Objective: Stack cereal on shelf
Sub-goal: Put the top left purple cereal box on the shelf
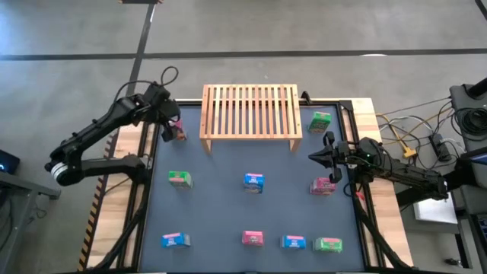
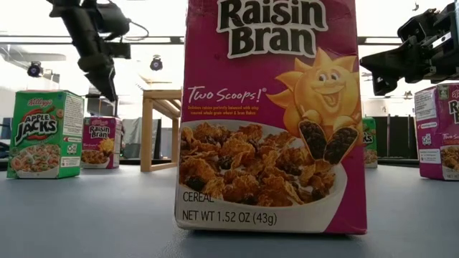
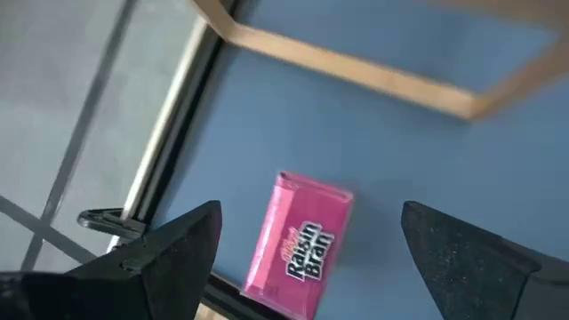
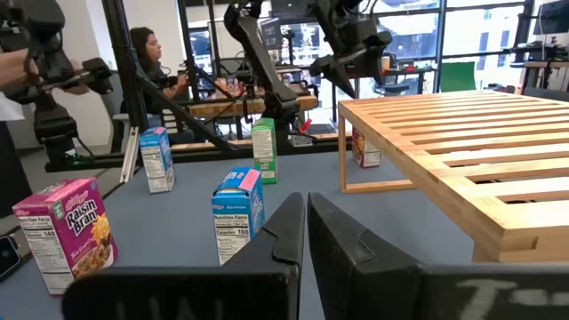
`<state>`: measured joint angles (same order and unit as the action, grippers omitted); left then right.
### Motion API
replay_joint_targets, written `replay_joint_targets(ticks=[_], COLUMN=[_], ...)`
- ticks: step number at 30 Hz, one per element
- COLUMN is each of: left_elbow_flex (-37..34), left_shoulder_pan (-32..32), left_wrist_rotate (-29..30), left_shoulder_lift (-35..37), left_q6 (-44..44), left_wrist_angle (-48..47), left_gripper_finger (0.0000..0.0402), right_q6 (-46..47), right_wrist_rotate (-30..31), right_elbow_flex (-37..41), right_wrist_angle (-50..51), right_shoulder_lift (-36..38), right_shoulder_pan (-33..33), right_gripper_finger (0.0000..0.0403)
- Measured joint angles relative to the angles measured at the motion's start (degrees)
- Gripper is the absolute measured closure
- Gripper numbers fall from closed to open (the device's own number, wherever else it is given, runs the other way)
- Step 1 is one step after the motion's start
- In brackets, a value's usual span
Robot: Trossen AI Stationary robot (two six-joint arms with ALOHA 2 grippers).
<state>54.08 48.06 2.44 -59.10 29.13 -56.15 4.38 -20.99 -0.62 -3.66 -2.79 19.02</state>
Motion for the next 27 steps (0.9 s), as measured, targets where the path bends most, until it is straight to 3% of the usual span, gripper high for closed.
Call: replay_joint_targets(ticks=[11,27], left_elbow_flex=[0.0,-6.6], left_shoulder_pan=[1.7,10.7], left_wrist_rotate=[0.1,-4.5], left_shoulder_lift=[-3.0,3.7], left_q6=[5.4,10.8], left_wrist_angle=[-3.1,0.0], left_gripper_finger=[0.0071,0.0083], right_q6=[0.0,0.0], right_wrist_rotate=[0.0,0.0], right_elbow_flex=[0.0,0.0], right_wrist_angle=[0.0,0.0], right_shoulder_lift=[0.0,0.0], right_shoulder_pan=[0.0,0.0], right_gripper_finger=[0.0394,0.0394])
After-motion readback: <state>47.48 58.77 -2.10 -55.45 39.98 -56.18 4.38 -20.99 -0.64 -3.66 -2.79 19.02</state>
